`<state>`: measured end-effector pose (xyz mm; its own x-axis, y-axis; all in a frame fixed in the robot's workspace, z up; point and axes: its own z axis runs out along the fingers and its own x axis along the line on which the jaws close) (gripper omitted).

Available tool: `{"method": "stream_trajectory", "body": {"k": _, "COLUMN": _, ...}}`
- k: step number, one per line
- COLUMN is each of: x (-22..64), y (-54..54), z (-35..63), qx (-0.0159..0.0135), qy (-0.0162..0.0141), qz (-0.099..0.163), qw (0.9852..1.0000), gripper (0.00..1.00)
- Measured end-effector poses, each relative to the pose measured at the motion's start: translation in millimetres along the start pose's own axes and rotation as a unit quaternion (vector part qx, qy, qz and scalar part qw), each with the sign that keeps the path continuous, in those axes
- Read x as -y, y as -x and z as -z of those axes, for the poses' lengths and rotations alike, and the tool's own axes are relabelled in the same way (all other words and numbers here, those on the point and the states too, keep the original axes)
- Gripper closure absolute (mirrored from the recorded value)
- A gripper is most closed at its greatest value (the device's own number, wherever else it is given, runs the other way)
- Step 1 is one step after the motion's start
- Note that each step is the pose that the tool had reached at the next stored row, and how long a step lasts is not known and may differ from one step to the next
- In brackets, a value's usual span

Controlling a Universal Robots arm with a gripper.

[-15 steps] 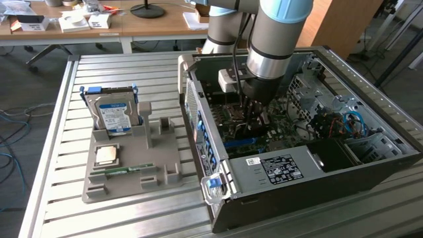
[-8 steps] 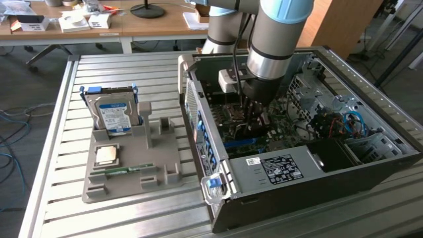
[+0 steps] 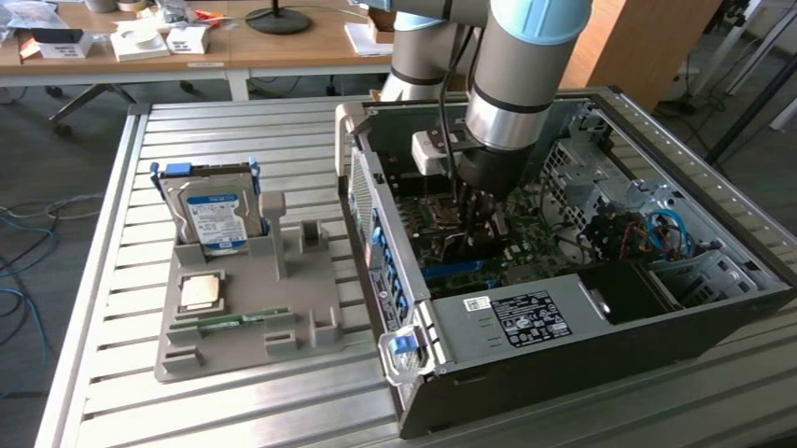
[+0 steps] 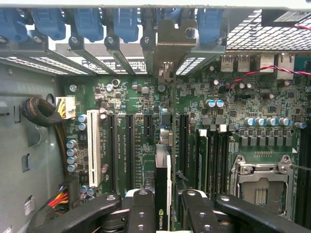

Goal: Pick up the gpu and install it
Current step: 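Insert the gpu into the slot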

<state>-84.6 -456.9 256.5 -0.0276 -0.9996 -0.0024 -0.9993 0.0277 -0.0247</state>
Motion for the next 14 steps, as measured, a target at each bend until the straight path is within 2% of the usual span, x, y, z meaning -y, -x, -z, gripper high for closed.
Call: {"method": "stream_trajectory", "body": {"k": 14, "x": -0.1, "y": -0.9, "z": -0.3, "qx": -0.0001, "qy": 0.0, "qz": -0.007, "qw": 1.0, "gripper": 0.74}}
